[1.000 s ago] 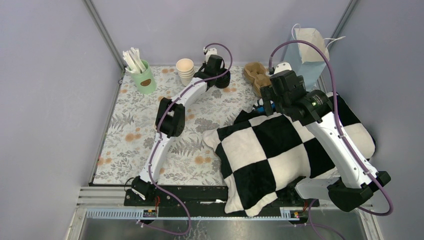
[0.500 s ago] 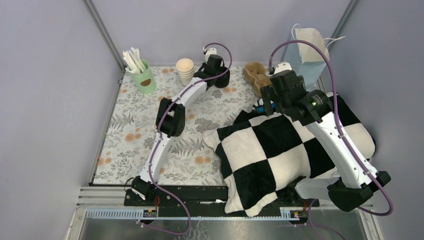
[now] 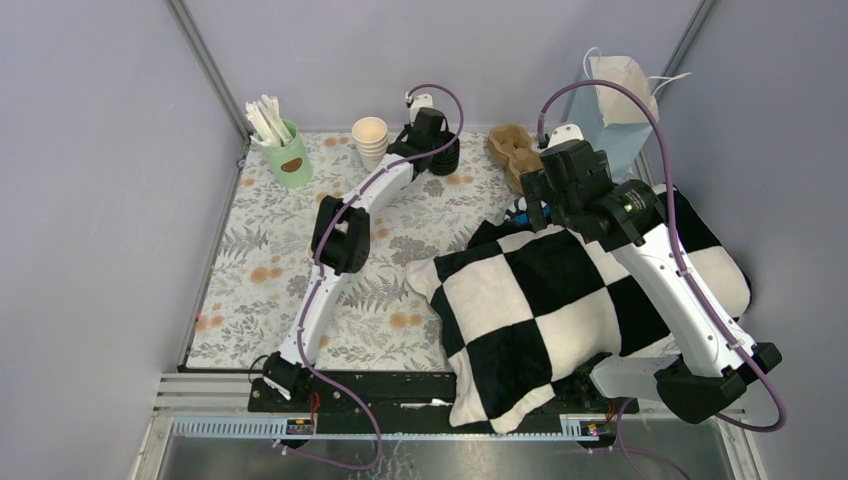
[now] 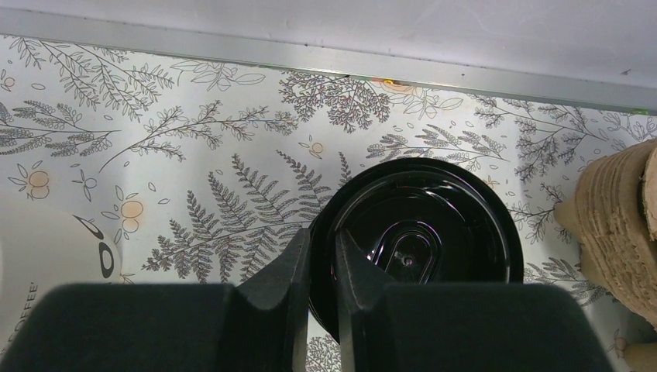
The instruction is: Pack the takeout coffee
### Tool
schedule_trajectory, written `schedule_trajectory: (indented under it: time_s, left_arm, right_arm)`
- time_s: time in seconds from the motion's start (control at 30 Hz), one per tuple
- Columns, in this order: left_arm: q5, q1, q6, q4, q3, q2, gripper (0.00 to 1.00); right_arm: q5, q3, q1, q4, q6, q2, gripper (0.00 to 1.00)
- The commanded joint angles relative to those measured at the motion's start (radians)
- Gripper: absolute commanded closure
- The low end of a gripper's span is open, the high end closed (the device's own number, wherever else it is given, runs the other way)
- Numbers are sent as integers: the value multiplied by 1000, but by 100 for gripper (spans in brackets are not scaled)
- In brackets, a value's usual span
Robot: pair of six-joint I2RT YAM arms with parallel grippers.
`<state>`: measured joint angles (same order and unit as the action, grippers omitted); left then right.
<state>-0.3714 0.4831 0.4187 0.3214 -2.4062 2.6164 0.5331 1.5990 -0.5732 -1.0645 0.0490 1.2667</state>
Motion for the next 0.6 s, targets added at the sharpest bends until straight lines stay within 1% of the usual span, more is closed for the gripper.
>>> schedule_trajectory:
  time_s: [0.0, 0.07, 0.4, 0.57]
  left_arm:
    - [-7, -16, 18, -21, -25, -51, 81]
    - [-2, -18, 23, -20, -21, -49, 77]
    - [15, -26, 37, -6, -22, -35, 75]
    - [22, -28, 38, -7, -24, -33, 72]
  right_arm:
    - [22, -4, 5, 17, -9, -23, 0]
    - [24, -2, 6, 16, -8, -24, 0]
    - [27, -1, 5, 17, -11, -24, 0]
    - [31, -3, 5, 20, -13, -27, 0]
